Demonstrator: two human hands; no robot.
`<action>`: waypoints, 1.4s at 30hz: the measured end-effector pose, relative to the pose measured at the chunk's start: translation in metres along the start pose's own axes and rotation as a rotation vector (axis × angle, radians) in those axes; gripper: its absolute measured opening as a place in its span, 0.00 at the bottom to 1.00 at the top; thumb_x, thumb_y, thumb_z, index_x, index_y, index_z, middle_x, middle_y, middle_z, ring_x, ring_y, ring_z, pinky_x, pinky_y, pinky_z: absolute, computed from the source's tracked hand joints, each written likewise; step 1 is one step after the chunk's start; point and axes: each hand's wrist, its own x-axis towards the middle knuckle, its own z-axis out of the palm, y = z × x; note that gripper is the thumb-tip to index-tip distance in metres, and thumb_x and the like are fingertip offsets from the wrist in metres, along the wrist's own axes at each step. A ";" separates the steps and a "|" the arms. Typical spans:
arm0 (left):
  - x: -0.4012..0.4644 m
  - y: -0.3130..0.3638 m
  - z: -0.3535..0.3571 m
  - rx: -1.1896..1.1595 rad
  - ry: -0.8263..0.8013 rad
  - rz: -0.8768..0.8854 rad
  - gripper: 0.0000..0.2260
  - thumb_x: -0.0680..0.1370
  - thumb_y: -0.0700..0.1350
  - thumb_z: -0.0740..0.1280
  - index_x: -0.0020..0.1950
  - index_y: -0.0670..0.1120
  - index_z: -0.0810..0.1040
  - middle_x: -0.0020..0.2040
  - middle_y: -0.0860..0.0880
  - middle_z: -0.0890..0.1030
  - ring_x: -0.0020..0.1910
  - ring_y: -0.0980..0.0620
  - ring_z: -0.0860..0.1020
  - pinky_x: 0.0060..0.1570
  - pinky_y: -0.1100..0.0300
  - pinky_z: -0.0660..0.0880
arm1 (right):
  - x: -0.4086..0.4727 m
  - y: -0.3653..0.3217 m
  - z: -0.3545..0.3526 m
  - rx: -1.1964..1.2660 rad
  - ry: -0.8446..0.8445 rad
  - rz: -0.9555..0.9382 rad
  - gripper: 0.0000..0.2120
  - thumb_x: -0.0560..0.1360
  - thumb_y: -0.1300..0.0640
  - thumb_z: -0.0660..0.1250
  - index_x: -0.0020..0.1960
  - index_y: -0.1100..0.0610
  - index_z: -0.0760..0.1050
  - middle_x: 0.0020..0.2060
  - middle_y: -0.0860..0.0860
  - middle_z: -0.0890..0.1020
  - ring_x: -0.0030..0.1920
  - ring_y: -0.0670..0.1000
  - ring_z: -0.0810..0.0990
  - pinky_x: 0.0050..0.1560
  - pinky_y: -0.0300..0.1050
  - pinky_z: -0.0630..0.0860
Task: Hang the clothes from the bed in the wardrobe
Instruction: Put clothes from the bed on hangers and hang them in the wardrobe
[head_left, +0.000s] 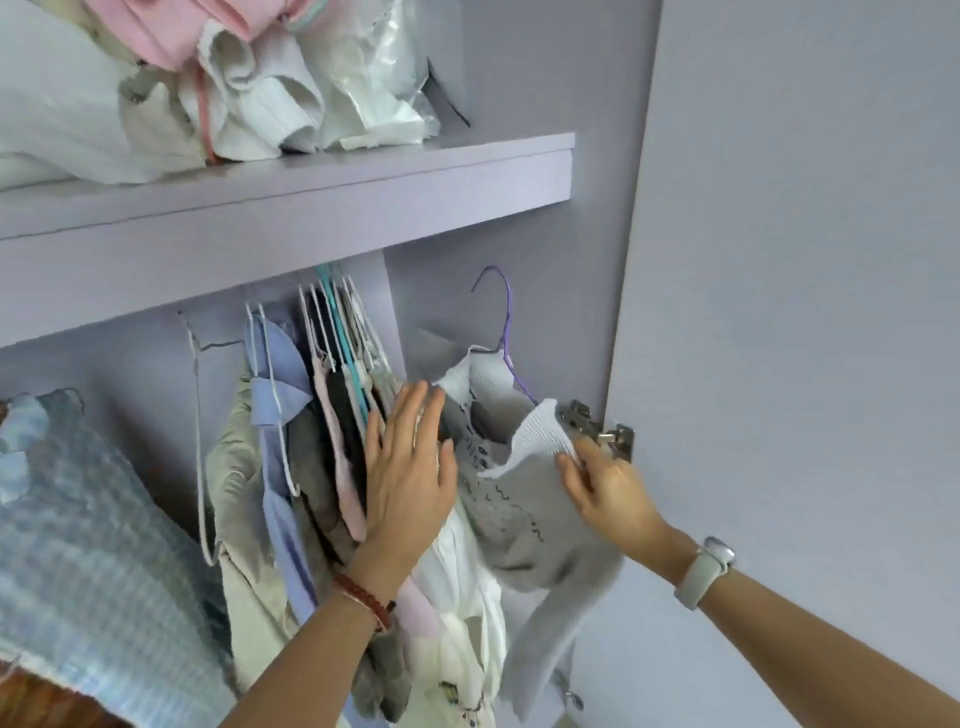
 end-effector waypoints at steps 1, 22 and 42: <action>-0.006 0.009 0.003 -0.059 -0.018 0.037 0.20 0.76 0.41 0.58 0.67 0.38 0.69 0.68 0.40 0.70 0.68 0.41 0.68 0.65 0.39 0.65 | -0.024 0.006 -0.006 -0.034 0.005 0.008 0.08 0.78 0.59 0.60 0.41 0.61 0.69 0.27 0.62 0.77 0.30 0.65 0.76 0.33 0.53 0.72; -0.203 0.350 0.044 -1.097 -1.233 0.435 0.09 0.81 0.42 0.57 0.51 0.52 0.76 0.50 0.53 0.78 0.48 0.62 0.74 0.48 0.79 0.65 | -0.477 0.084 -0.200 -0.736 0.453 0.801 0.16 0.74 0.57 0.54 0.45 0.64 0.78 0.37 0.58 0.80 0.37 0.59 0.80 0.37 0.52 0.76; -0.191 0.755 0.159 -0.916 -0.571 0.442 0.15 0.78 0.40 0.61 0.65 0.44 0.73 0.67 0.42 0.71 0.68 0.42 0.66 0.66 0.43 0.60 | -0.518 0.315 -0.356 -0.051 1.014 0.945 0.14 0.77 0.61 0.62 0.35 0.48 0.66 0.23 0.43 0.64 0.25 0.41 0.68 0.27 0.33 0.60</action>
